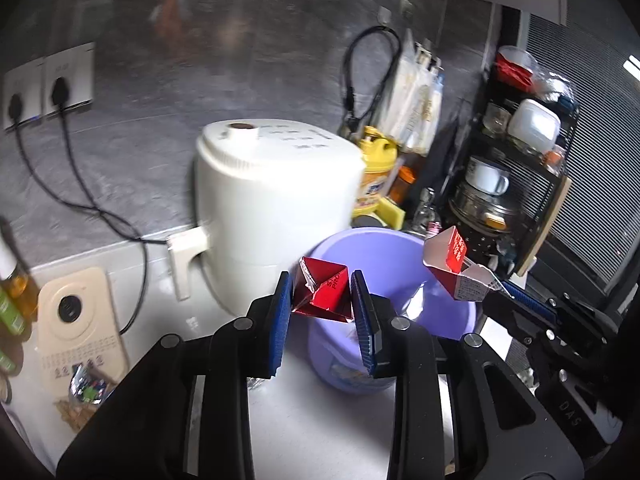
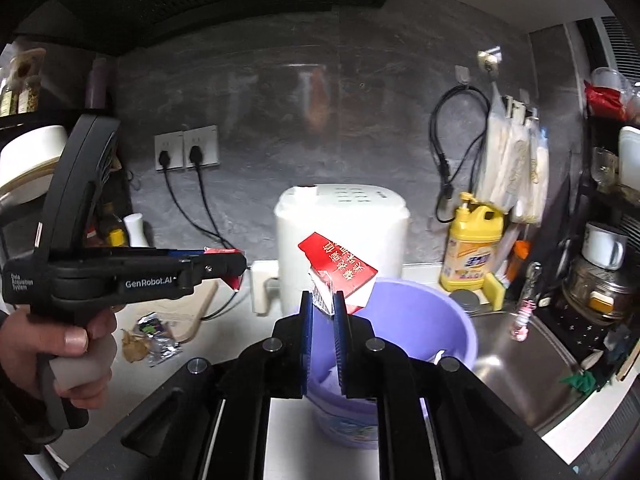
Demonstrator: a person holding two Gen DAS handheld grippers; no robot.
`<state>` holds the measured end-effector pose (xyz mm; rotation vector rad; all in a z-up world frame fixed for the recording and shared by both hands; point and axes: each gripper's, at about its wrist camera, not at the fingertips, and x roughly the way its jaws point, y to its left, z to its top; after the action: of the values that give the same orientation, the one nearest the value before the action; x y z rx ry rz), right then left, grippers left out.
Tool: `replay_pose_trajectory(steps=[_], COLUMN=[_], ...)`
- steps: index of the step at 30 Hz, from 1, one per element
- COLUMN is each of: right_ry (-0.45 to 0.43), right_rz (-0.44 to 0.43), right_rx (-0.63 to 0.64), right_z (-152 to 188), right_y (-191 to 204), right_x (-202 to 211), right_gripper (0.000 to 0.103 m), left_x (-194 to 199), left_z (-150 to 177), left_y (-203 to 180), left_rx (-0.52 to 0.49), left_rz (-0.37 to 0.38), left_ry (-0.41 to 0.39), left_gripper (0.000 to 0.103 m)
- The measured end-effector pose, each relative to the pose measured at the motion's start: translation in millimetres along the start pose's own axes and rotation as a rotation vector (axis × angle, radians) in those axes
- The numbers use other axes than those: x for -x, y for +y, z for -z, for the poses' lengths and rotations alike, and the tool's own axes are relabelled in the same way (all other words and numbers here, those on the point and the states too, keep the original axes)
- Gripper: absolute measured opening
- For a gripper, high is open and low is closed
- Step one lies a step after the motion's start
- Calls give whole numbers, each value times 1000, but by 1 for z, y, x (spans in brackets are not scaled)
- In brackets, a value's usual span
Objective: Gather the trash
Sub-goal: 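Carry both red boxes over the bucket and open both grippers to drop them, then move both tools back over the counter trash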
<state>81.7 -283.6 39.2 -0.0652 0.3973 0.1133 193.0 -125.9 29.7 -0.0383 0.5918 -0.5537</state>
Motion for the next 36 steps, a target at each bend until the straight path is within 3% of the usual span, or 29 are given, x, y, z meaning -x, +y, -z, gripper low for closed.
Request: replay_pose_trajectory(steps=[9,10,12,14,18,23,24,25,26,28,36], right_ry=[-5,-3,2,7,21,46,62,75,68,34,71], right_rz=[96,104,119,130,137,129,132,135,138,119,-65], right_rx=[-25,-29,-34,-38,-52,-78,-86,-92,-97,-83,-65], right_z=[7,8,10,12,14,13,12,11,10,7,3], right_y=[-31,-34,-40,-43,-49,-51,-51,-50,-48,-36,23], right_x=[2,2,1,-1,-9,-27,-33,-38,-41,-45,-76], right_gripper=[11,11,11,11,12,15,34,73,85,89,95], left_x=[-52,-59,-70,-73,-75,-60,-57,-51,-45,-34,28], left_z=[-12,-12,-12,-12,-10,-6,-5,-3,0,5,33], left_y=[-36,-39,-43,-45,-38,-1,6,16,26,43,113], left_rx=[-65,-64,-61,-61,-56,7,18,34,50,76,182], left_rz=[83,94,120,125,115,43,27,3,-19,-62,-260], left_ry=[56,68,86,80,88,66,60,53,49,42,7], left_gripper=[32,34,60,69,72,80,83,84,85,86,96])
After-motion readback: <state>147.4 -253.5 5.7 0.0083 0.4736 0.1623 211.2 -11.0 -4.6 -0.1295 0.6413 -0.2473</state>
